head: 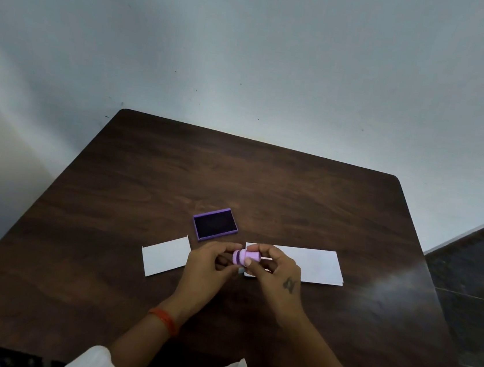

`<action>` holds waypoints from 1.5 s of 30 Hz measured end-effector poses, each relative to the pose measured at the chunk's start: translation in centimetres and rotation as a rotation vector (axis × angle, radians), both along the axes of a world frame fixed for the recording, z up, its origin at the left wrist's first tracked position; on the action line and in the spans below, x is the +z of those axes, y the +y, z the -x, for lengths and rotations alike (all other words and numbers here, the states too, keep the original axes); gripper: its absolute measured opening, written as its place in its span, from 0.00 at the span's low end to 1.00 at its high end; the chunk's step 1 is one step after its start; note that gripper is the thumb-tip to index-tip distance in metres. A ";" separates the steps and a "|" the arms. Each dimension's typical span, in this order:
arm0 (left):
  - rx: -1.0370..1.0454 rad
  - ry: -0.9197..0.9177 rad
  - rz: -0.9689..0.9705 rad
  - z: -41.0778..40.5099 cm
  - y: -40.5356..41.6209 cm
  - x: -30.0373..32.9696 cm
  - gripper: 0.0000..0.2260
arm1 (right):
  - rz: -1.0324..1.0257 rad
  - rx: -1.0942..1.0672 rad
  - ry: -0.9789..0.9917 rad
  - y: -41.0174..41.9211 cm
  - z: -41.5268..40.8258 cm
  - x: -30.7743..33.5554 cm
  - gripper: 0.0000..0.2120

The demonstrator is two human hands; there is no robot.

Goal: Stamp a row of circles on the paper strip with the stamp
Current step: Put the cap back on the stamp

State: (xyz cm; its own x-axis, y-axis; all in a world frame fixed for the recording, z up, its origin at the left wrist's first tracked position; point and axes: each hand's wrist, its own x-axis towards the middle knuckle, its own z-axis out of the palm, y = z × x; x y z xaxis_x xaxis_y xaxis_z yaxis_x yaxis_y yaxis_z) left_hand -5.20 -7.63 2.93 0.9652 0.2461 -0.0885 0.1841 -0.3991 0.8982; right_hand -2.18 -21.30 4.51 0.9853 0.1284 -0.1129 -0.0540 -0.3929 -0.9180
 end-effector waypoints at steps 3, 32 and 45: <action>-0.005 -0.010 -0.005 0.0 0.2 0.3 0.16 | -0.008 0.048 -0.085 0.0 0.0 0.0 0.06; -0.027 0.047 0.021 0.4 1.8 0.6 0.12 | -0.063 0.190 0.134 -0.4 -0.5 -0.1 0.07; -0.026 0.035 0.021 0.2 1.5 0.2 0.10 | -0.091 0.135 0.247 0.0 -0.8 -1.3 0.09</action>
